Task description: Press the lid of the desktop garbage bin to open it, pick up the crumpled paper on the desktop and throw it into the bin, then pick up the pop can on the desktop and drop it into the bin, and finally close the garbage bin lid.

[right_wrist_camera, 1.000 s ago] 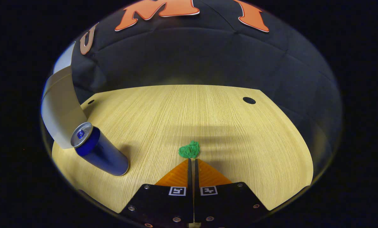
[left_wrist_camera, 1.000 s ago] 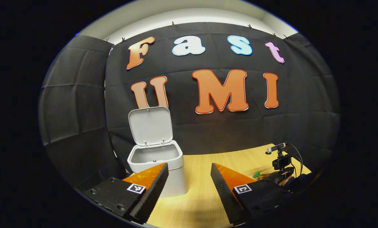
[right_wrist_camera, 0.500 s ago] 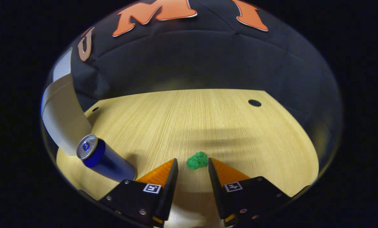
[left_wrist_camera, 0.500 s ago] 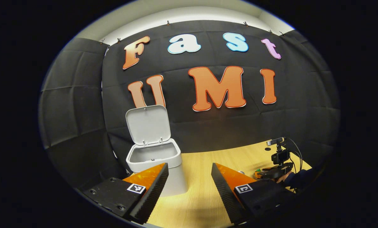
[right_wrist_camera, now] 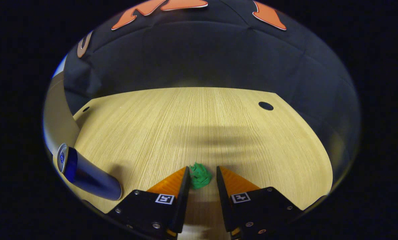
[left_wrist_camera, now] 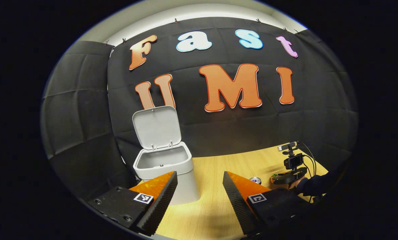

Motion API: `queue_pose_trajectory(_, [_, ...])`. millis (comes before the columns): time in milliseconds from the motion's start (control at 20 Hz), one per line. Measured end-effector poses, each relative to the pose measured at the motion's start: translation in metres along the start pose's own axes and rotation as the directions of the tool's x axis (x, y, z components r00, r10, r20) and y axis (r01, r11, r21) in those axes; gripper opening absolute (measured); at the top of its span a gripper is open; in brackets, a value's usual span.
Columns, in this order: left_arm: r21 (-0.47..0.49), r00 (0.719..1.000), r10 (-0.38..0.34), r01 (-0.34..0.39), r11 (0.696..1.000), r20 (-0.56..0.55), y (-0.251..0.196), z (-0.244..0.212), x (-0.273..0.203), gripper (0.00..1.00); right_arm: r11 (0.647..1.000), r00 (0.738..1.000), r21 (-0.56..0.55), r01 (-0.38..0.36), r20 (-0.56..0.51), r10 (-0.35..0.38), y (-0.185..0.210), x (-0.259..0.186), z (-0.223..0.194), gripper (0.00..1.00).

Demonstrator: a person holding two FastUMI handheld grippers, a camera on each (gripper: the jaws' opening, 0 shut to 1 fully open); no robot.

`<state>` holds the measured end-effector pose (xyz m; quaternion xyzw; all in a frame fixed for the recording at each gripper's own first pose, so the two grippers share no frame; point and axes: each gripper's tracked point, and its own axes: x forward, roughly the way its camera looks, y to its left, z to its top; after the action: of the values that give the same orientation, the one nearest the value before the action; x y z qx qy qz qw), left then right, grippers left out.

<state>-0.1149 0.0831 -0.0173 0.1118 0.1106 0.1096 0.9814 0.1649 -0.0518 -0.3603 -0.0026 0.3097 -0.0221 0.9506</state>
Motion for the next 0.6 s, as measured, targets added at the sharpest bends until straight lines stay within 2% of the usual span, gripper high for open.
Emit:
queue_pose_trajectory(100, [-0.001,1.000,-0.003,0.003,1.000,0.000,-0.001,0.000,0.002,0.87,1.000,1.000,0.001,-0.006,0.006,0.006,0.002,-0.001,0.003,0.34])
queue_pose_trajectory(300, [-0.001,1.000,-0.017,0.017,1.000,0.015,-0.006,0.006,0.003,0.87,1.000,1.000,0.009,-0.005,0.011,0.005,0.004,-0.005,0.010,0.18])
queue_pose_trajectory(500, [-0.008,0.999,-0.034,0.034,0.999,0.043,-0.008,0.011,0.000,0.87,0.998,0.996,0.047,-0.029,0.081,0.026,0.013,-0.022,0.040,0.12])
queue_pose_trajectory(600, [-0.020,0.997,-0.040,0.042,0.999,0.062,-0.008,0.015,-0.003,0.87,0.999,0.990,0.027,-0.042,0.133,0.038,0.019,-0.039,0.057,0.12])
